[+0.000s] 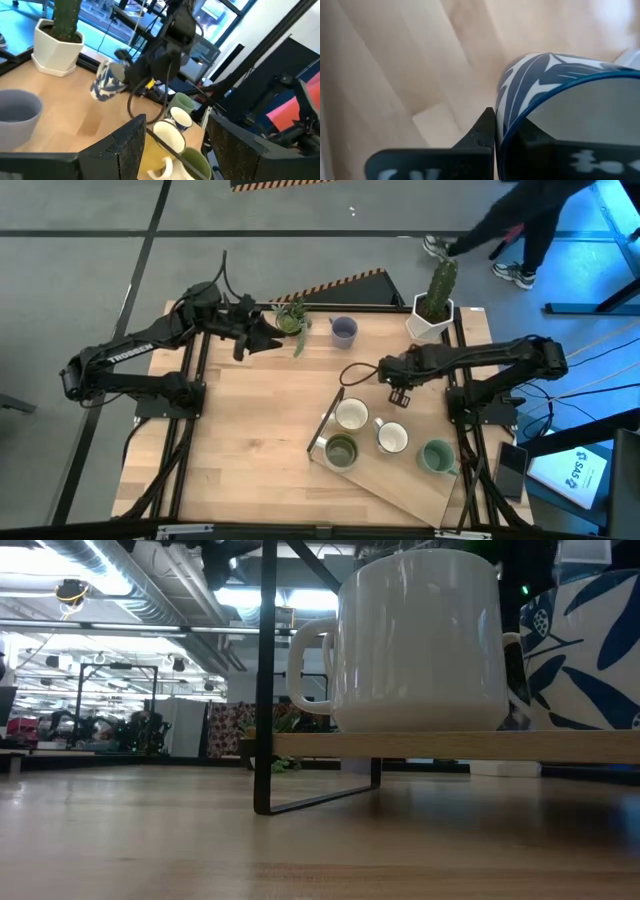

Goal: Place coffee mugs
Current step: Put the blue pattern mug on the shelf

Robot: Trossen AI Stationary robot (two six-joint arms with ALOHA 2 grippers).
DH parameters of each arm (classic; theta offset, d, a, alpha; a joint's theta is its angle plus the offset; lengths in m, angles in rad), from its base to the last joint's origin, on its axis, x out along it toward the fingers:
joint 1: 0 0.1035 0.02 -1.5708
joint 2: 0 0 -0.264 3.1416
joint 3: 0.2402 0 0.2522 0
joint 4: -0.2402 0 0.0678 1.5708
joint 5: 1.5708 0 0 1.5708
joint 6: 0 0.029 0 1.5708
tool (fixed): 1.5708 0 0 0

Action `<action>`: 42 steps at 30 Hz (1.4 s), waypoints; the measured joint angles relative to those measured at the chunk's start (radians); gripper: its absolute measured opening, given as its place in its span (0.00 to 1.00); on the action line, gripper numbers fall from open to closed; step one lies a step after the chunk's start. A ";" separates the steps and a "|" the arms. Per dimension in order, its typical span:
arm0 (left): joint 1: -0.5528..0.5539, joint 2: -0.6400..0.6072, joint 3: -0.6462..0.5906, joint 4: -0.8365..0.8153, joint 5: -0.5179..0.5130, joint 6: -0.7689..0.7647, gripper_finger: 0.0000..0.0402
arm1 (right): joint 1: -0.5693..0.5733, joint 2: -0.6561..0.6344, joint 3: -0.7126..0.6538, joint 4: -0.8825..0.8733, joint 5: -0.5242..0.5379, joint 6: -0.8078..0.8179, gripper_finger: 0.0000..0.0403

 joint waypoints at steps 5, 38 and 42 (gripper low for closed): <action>-0.031 -0.032 0.000 -0.001 -0.004 -0.001 0.52 | 0.002 0.000 0.165 -0.050 0.037 -0.074 0.01; -0.073 -0.087 0.000 -0.031 -0.028 0.042 0.52 | 0.969 0.153 0.635 0.118 -0.036 0.165 0.00; -0.073 -0.087 0.000 -0.032 -0.028 0.061 0.52 | 1.027 0.226 0.635 0.055 -0.105 0.214 0.00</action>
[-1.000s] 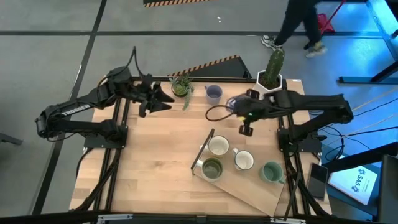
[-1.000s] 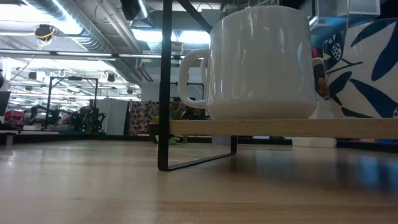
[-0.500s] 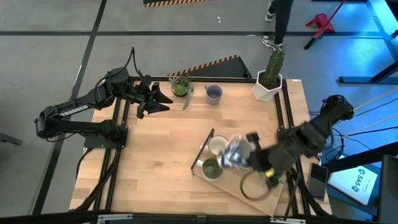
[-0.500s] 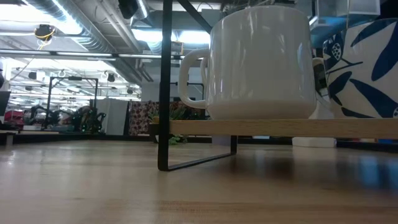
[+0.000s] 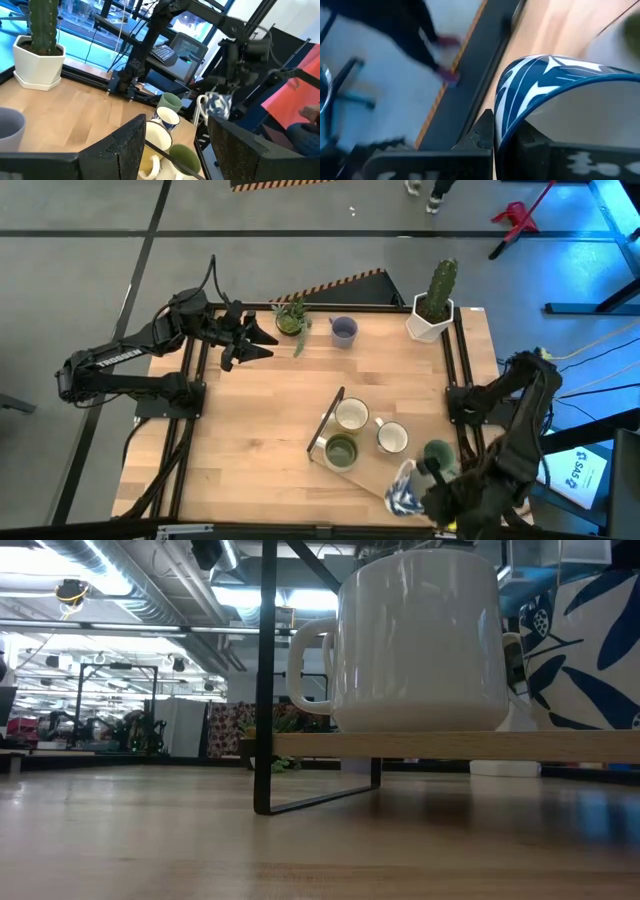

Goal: Place coffee mugs
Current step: Put the blue pattern mug on the shelf

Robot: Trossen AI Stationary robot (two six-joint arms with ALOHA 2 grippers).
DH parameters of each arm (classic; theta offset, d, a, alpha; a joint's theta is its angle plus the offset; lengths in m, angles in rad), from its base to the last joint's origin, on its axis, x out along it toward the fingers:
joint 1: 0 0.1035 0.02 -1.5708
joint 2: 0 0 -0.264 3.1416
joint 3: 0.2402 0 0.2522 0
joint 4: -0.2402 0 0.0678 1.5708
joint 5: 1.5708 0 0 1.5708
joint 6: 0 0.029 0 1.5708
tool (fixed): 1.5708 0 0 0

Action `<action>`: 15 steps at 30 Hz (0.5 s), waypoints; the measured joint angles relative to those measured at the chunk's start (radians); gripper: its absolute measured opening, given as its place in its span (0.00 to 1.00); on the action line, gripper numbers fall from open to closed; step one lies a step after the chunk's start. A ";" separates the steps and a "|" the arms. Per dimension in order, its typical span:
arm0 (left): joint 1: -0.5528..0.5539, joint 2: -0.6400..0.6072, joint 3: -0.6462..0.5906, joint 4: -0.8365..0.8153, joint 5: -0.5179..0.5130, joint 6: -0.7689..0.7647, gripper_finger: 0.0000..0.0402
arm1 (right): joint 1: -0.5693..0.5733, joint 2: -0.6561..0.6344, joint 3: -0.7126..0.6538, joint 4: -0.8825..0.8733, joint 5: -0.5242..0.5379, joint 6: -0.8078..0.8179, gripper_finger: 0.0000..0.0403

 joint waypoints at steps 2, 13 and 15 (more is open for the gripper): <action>0.000 0.000 0.000 0.000 0.000 0.000 0.52 | 0.019 0.035 0.000 -0.032 -0.052 0.040 0.00; 0.000 0.000 0.000 0.000 -0.008 -0.027 0.52 | 0.033 0.150 0.000 -0.033 -0.219 0.093 0.00; 0.000 0.000 0.000 0.000 -0.029 -0.034 0.52 | 0.034 0.151 0.000 -0.024 -0.223 0.180 0.00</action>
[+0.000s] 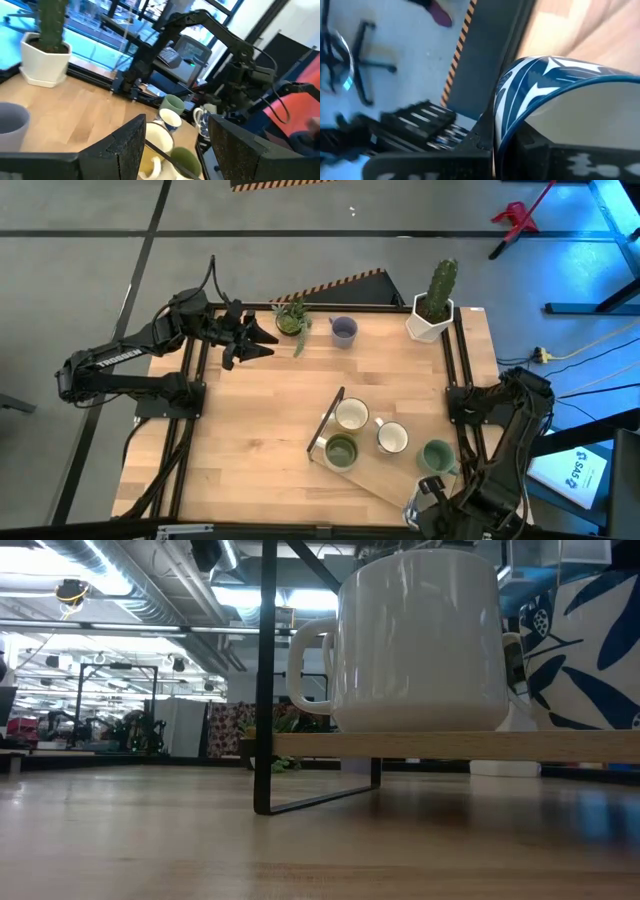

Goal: Place coffee mugs
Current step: Put the blue pattern mug on the shelf

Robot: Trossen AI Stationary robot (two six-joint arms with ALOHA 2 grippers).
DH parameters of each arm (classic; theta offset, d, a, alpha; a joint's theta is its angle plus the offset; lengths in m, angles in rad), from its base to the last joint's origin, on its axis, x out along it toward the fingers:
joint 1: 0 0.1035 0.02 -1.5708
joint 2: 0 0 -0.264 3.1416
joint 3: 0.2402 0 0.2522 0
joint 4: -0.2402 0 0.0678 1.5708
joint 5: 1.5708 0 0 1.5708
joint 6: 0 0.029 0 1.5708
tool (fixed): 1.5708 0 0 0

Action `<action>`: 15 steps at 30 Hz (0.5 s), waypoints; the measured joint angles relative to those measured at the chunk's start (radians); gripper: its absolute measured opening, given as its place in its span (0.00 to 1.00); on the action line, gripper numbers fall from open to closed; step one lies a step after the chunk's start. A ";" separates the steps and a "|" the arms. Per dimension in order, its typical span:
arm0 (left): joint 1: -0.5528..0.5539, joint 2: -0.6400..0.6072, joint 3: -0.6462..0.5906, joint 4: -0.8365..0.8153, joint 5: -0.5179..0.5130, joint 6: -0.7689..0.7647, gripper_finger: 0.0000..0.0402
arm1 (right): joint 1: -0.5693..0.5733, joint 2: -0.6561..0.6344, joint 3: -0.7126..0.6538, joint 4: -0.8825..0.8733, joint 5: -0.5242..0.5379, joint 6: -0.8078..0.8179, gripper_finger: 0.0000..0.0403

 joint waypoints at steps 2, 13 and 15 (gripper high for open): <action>0.000 0.000 0.000 0.000 -0.029 0.000 0.52 | 0.000 0.000 0.000 0.013 0.000 0.104 0.00; 0.000 0.000 0.000 0.000 -0.125 0.033 0.52 | -0.017 0.017 0.000 0.028 0.057 0.512 0.00; 0.000 0.000 0.000 0.001 -0.125 0.040 0.52 | -0.030 0.031 0.000 -0.003 0.063 0.569 0.00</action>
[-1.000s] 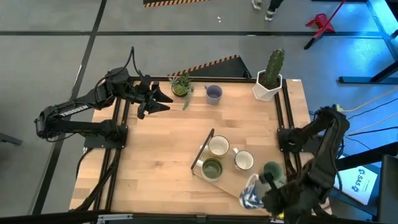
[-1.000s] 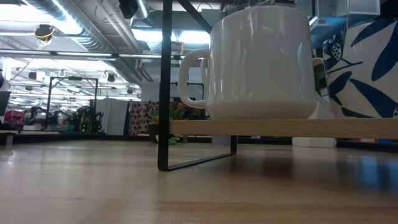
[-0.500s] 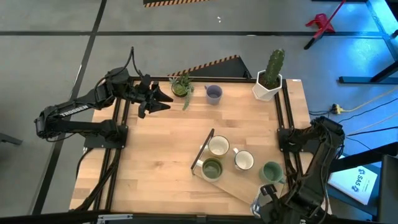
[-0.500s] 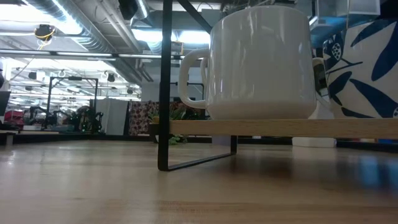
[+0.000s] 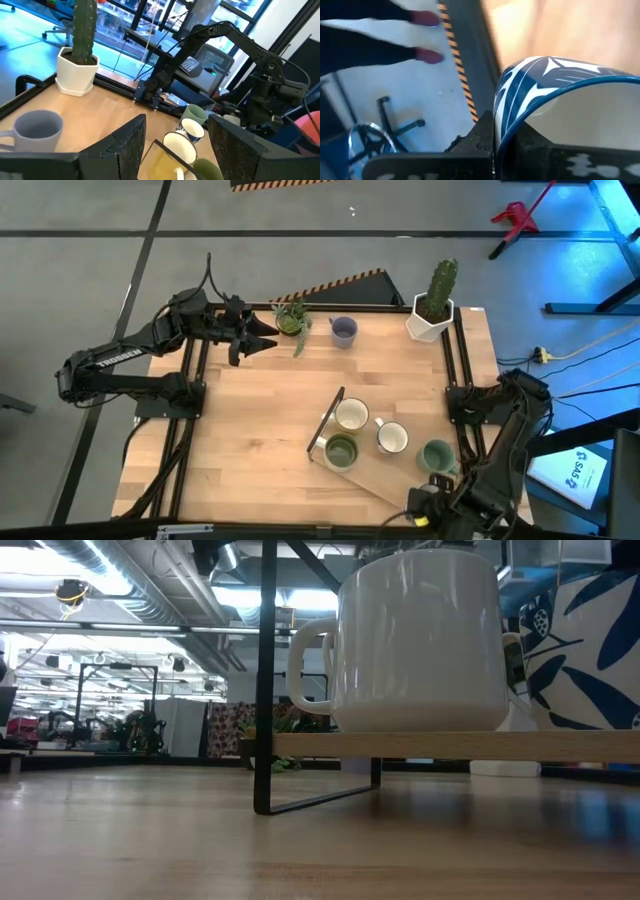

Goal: Place coffee mugs
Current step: Put the blue pattern mug on the shelf

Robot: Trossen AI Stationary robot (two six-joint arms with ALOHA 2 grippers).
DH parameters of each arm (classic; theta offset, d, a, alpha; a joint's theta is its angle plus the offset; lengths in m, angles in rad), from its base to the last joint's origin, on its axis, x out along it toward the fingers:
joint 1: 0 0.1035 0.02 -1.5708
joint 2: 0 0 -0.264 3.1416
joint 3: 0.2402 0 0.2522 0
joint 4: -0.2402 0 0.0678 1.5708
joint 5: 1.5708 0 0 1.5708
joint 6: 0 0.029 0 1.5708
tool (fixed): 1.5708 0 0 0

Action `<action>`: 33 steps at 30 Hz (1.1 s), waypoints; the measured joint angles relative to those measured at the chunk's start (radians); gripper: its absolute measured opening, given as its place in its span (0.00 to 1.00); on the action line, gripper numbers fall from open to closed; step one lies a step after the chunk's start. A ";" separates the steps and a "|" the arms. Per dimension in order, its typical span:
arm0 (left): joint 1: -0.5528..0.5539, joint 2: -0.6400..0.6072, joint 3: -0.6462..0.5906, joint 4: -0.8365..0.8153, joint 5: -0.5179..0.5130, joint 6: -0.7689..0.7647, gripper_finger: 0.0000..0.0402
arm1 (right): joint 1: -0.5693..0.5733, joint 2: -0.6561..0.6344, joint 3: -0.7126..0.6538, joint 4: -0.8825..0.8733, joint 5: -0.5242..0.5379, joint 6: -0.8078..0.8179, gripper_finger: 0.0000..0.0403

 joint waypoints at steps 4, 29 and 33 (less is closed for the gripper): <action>0.000 0.000 0.000 0.000 0.000 0.024 0.52 | -0.024 0.035 -0.001 -0.020 -0.021 0.051 0.00; 0.000 0.000 0.000 -0.001 0.004 0.019 0.52 | -0.074 0.083 0.000 -0.124 -0.108 0.245 0.01; 0.000 0.000 0.000 -0.001 0.004 0.015 0.52 | -0.076 0.113 0.000 -0.086 -0.100 0.245 0.01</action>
